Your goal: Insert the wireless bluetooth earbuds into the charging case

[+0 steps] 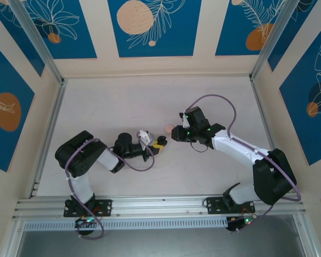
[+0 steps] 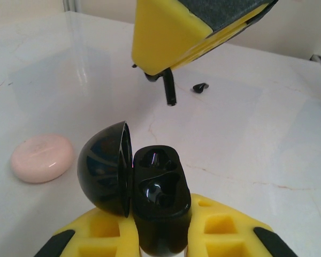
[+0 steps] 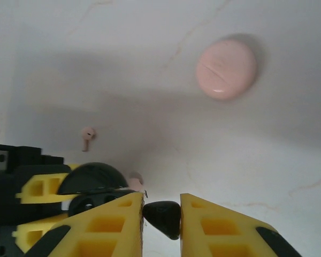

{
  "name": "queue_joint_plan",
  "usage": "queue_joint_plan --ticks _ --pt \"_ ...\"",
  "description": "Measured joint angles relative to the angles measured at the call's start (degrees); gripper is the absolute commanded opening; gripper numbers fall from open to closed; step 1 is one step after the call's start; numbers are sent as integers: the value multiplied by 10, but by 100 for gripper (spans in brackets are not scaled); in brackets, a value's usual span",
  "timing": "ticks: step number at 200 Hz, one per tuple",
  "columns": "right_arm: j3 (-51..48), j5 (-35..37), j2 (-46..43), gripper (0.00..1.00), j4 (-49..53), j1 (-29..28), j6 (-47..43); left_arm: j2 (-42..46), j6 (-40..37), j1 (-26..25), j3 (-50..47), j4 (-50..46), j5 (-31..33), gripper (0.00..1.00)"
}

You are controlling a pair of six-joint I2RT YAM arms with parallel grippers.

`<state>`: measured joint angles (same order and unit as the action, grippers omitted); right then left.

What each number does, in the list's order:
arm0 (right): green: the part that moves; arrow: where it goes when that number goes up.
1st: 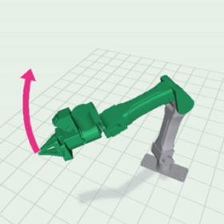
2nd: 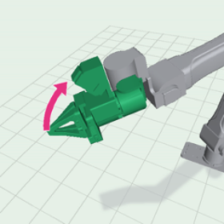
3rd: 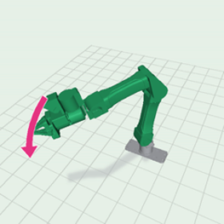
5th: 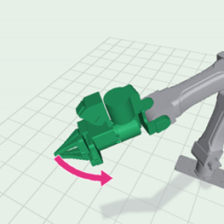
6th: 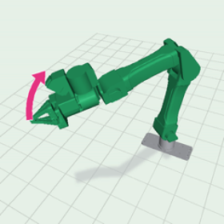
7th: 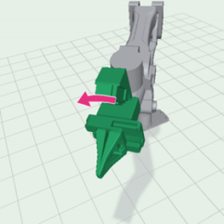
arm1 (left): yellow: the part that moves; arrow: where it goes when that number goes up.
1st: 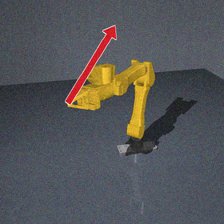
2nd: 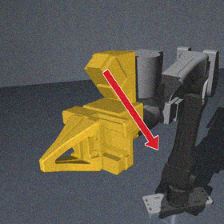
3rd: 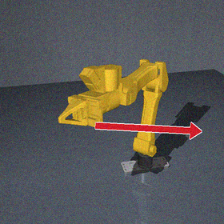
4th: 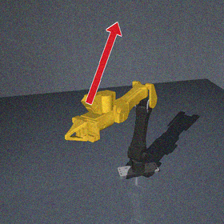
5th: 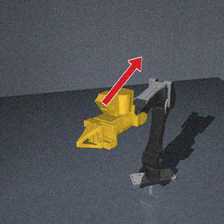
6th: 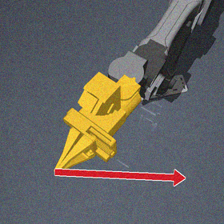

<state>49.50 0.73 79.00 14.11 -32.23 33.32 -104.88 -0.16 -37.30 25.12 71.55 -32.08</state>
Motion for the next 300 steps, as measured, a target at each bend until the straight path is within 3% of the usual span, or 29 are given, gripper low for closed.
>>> queue_joint_plan --ticks 64,137,300 --pt "-16 -51 -5 21 -95 -2 -30 -14 33 0 1 46 -10 6" --pt "-24 -85 -6 21 -128 -27 -71 -21 49 0 8 61 -10 6" --pt "-24 -45 -4 20 -97 -58 -137 -21 63 0 15 61 -14 6"
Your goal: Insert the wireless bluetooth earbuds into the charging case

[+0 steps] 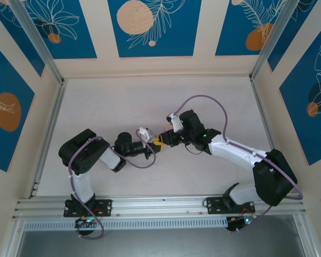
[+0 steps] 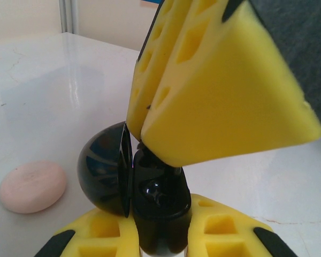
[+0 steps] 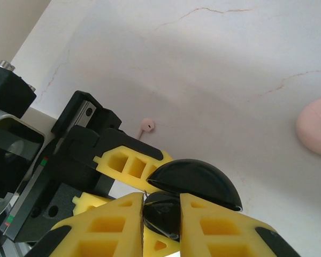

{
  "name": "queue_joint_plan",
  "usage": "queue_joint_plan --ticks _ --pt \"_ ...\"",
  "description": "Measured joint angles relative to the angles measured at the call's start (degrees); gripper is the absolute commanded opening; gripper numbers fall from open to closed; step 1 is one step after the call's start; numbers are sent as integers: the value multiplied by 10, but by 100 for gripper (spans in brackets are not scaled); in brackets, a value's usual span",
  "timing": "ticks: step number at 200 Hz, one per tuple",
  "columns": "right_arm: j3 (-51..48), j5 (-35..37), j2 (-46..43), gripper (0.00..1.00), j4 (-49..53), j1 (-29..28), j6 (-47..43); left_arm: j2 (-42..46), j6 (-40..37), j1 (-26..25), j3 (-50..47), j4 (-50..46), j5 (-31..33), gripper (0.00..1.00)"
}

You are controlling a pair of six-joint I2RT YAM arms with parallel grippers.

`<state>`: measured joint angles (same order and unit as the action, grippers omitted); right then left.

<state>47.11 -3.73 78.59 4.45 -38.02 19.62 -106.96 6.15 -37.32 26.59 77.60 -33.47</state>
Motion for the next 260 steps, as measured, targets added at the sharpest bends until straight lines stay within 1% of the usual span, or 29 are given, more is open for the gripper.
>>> queue_joint_plan --ticks 29,46,63,98,111,141,159,177,207,233,260 --pt "0 6 2 21 2 -3 -7 0 0 0 2 0 -2 6" --pt "0 6 7 23 4 -5 -13 0 3 0 2 0 -4 6" --pt "2 5 13 26 8 -8 -17 0 5 0 2 -1 -7 6" --pt "5 3 15 37 11 -9 -22 1 9 -1 2 -2 -7 6" --pt "5 2 15 39 12 -9 -22 1 9 -1 2 -2 -7 6" --pt "8 -4 9 39 18 -7 -20 3 9 -1 2 -2 -7 6" --pt "8 -18 -9 40 28 2 -12 9 9 -1 2 0 -7 6" --pt "8 -37 -33 39 35 18 -2 15 8 -1 2 0 -7 6" --pt "8 -79 -79 39 68 64 13 22 7 -1 -2 1 -7 6" --pt "25 -105 -93 39 131 114 14 24 0 -1 -9 2 -7 6" --pt "61 -114 -84 39 226 169 2 28 -7 -1 -16 3 -9 6"
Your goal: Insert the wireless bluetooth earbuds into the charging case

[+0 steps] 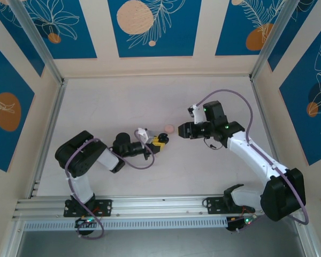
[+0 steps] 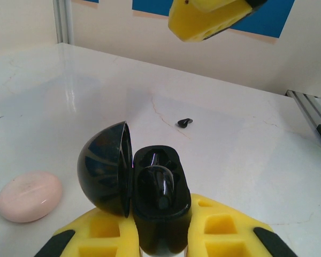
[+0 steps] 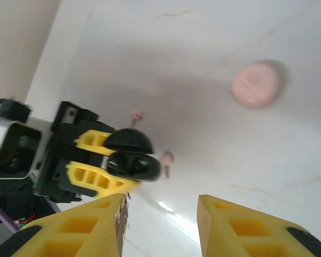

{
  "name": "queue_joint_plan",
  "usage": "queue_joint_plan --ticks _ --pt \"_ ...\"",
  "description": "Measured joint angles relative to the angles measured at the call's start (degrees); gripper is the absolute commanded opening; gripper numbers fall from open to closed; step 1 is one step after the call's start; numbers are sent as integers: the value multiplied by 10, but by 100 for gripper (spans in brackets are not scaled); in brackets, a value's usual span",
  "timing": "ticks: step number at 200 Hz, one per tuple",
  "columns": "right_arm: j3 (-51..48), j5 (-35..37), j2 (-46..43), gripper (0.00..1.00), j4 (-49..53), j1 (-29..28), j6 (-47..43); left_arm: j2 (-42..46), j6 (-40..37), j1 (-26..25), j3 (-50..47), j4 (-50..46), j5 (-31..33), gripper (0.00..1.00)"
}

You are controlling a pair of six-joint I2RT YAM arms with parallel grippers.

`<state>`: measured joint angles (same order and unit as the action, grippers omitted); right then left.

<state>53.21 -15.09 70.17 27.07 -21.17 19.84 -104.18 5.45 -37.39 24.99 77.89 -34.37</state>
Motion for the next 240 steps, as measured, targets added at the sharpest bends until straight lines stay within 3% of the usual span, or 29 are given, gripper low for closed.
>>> queue_joint_plan --ticks 56,109,177,240 --pt "78 45 134 42 178 129 -28 7 -11 0 -11 2 -1 6" --pt "125 142 272 47 263 195 -67 11 -14 0 -14 2 -2 6" --pt "154 151 347 49 266 223 -90 12 -15 0 -14 2 -1 7" --pt "152 150 360 49 266 219 -92 12 -15 0 -14 3 -1 7"
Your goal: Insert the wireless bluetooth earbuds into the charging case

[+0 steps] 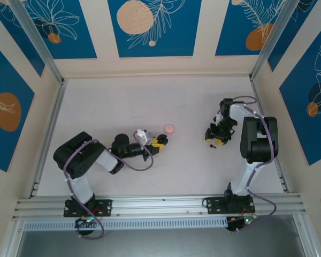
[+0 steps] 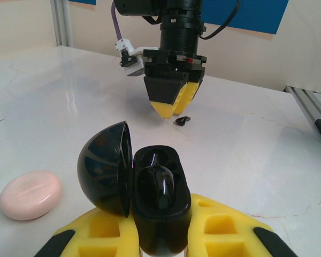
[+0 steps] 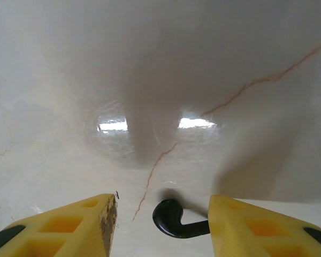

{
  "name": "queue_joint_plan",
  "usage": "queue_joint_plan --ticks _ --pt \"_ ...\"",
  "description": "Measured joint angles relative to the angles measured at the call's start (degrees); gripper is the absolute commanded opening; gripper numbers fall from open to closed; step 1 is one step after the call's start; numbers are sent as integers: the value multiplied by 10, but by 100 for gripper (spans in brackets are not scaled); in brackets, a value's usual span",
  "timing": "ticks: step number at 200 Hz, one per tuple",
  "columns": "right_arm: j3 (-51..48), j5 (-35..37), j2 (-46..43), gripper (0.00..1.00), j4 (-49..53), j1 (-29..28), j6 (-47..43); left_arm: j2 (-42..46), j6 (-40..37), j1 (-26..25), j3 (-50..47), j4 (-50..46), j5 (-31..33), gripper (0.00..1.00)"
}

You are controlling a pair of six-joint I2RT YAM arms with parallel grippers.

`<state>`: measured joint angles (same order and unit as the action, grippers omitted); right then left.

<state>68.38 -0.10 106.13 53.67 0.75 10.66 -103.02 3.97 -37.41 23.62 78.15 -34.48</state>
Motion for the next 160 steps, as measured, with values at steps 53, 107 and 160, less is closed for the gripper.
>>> queue_joint_plan --ticks 53,107,160 --pt "-7 -1 0 48 17 -16 5 0 0 0 0 0 0 7" --pt "-10 -17 -10 47 36 -28 24 0 0 0 0 0 0 7" --pt "34 27 -17 44 93 -38 33 0 0 0 0 0 0 7"
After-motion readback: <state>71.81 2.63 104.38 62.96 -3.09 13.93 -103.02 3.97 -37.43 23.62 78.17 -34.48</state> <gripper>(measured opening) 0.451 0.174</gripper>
